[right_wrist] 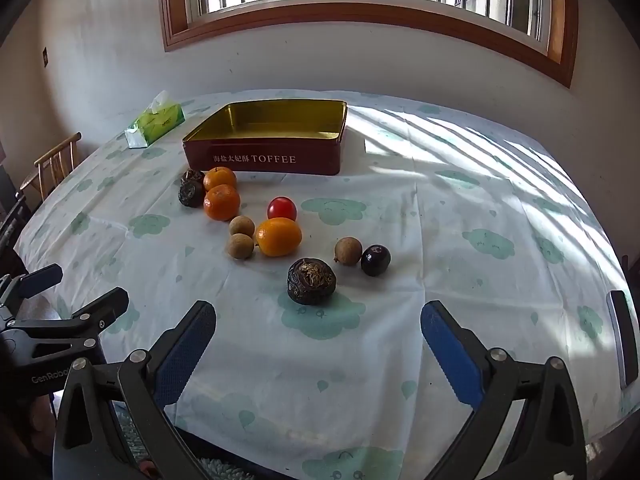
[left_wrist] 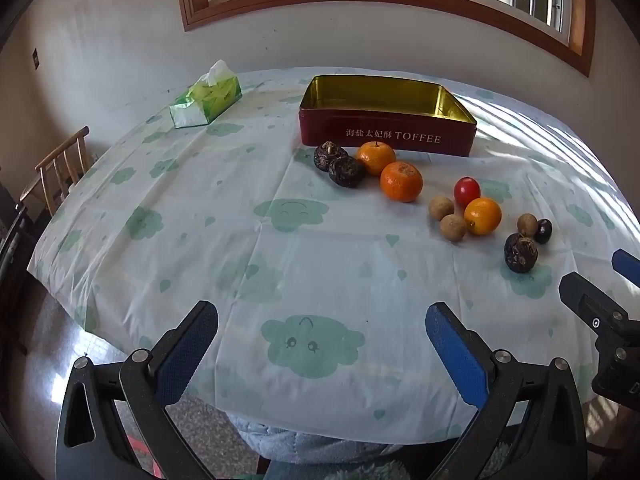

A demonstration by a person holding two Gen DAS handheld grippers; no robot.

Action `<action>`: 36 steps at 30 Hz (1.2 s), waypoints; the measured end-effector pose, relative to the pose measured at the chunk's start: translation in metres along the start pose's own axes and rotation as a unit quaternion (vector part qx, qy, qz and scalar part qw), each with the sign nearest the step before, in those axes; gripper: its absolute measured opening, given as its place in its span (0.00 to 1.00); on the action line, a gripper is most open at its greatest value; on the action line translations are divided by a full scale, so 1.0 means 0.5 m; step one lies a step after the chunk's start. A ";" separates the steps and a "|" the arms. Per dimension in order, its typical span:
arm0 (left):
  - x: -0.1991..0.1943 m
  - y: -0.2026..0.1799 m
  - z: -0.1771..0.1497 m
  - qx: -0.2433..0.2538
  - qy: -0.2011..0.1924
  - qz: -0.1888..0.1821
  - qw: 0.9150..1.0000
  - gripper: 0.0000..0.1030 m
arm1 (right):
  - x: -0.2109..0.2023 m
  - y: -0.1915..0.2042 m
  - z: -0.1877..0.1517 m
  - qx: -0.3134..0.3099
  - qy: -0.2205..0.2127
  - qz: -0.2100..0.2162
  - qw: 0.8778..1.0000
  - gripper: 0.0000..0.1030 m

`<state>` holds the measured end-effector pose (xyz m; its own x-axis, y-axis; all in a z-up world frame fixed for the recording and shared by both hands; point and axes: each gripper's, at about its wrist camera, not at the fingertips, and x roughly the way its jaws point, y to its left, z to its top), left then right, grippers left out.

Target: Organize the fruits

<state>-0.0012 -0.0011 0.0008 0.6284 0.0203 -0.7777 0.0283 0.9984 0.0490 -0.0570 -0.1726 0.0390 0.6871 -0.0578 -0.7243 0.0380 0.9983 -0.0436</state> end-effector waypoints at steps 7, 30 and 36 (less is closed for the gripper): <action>-0.005 0.001 -0.017 0.004 0.000 0.004 1.000 1.00 | 0.007 -0.001 -0.009 0.001 0.007 0.000 1.000 0.98; -0.005 -0.002 -0.024 0.007 -0.001 0.003 1.000 1.00 | 0.016 -0.001 -0.020 0.005 0.015 0.000 1.000 0.92; -0.005 -0.002 -0.023 0.007 0.000 0.003 1.000 1.00 | 0.017 -0.001 -0.023 0.006 0.016 0.000 1.000 0.91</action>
<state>-0.0118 -0.0017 -0.0047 0.6292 0.0263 -0.7768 0.0353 0.9974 0.0623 -0.0596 -0.1733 0.0250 0.6632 -0.0579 -0.7462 0.0467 0.9983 -0.0359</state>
